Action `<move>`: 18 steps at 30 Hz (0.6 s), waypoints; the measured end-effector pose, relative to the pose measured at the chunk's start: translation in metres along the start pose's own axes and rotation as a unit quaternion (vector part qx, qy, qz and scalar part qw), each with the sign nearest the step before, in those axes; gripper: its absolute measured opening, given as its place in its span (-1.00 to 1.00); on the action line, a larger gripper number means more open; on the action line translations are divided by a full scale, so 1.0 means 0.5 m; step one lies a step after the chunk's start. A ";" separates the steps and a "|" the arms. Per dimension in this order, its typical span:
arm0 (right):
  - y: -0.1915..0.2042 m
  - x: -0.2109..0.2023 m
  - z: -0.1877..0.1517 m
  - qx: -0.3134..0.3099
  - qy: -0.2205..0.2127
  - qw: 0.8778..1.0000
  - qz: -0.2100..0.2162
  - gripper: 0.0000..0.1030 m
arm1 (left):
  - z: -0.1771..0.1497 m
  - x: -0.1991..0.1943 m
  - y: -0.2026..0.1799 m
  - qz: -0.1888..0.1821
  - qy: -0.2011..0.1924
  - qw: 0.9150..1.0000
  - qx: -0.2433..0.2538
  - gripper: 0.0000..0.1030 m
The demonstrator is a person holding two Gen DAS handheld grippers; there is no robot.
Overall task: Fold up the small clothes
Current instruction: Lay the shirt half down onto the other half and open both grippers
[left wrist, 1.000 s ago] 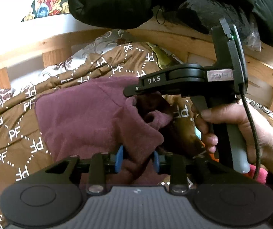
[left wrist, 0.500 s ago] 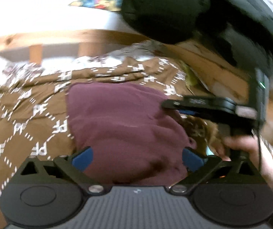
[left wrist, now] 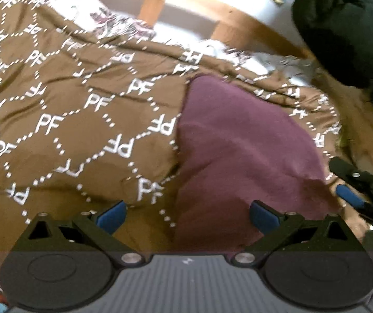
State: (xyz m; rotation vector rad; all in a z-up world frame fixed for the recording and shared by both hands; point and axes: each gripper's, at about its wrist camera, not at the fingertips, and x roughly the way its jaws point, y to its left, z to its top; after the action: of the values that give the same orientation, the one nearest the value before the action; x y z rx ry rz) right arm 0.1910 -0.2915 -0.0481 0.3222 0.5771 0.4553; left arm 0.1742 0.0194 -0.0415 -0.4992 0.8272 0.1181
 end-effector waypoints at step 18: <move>0.041 -0.014 -0.101 -0.134 0.119 0.980 -0.091 0.99 | -0.031 0.016 0.001 0.018 0.045 0.998 0.043 1.00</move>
State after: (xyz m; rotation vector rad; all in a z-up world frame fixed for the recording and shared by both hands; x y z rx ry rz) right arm 0.1498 -0.2692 -0.0765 -0.0447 0.7617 0.3909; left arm 0.1689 0.0118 -0.0562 -0.4117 0.9260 0.0937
